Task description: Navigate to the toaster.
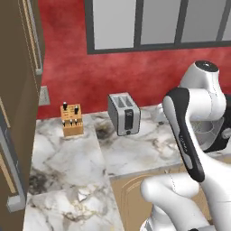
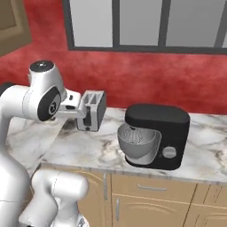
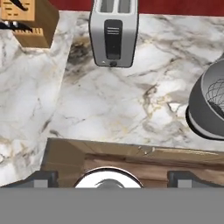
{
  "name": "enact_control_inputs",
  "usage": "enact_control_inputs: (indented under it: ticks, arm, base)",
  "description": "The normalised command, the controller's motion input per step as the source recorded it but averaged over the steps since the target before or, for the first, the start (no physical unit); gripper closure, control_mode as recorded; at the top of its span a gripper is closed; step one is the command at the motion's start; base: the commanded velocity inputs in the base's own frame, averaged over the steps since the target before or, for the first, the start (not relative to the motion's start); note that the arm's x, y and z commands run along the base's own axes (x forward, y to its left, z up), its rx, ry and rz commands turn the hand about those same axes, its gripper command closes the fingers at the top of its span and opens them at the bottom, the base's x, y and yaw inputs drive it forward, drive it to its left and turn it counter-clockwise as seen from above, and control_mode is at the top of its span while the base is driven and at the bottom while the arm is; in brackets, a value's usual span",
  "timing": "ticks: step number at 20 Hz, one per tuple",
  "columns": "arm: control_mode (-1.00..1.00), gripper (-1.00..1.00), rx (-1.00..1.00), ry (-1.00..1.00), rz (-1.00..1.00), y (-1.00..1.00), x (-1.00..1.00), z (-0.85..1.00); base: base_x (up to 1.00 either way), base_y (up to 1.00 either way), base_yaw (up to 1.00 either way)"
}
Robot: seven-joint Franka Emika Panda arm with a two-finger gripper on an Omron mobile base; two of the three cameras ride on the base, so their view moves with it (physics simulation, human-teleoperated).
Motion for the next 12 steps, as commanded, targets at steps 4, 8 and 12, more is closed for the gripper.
enact_control_inputs:
  ticks: [4, 8, 12]
  arm:
    - [1.00, -1.00, 0.00, 0.00, 0.00, 0.00, 0.00, 0.00]
    - [-1.00, -1.00, -0.02, -0.03, 0.00, -0.06, 0.75, -0.37]
    - [-1.00, -1.00, -0.03, -0.01, 0.00, 0.01, 1.00, -0.61]
  base:
    - [1.00, 0.50, 0.03]
    - [0.25, -0.02, 0.00]
    - [0.00, 0.00, 0.00]
